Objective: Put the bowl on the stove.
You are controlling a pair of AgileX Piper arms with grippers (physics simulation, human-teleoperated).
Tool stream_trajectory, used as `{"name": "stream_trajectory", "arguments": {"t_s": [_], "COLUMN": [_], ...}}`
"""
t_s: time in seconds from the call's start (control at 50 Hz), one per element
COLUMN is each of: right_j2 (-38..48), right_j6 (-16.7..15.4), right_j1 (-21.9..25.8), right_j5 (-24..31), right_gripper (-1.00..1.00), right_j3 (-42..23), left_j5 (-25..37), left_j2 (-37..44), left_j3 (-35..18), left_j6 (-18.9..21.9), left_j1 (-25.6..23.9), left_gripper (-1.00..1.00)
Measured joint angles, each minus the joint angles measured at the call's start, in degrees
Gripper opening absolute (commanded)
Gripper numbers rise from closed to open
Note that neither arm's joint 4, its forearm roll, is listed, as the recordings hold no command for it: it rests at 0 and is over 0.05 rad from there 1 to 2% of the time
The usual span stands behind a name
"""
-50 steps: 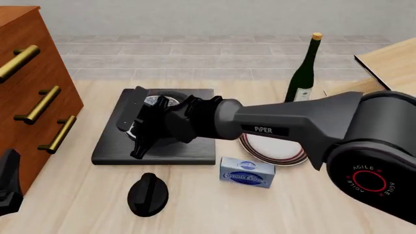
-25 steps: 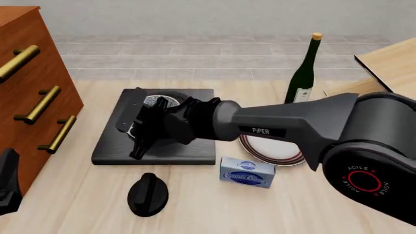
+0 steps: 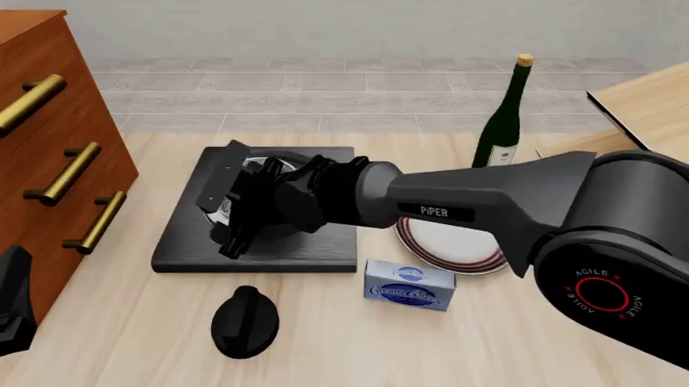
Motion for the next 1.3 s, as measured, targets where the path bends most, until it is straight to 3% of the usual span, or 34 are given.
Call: {"name": "stream_trajectory", "arguments": {"t_s": [0.58,1.3], "right_j2": [-10.57,-34.21], "right_j6": [-1.0,-2.07], "right_j1": [3.93,6.02], "right_j5": [-1.38,-4.19], "right_gripper": [1.0,1.0], "right_j3": [9.96,28.27], "left_j5": [-0.5,-0.85], "left_j2": [-0.23,-0.29], "left_j3": [-0.03,0.0], "left_j6": [-0.11,0.01], "left_j1": [-0.92,-3.84], "left_gripper": [1.0,1.0]}}
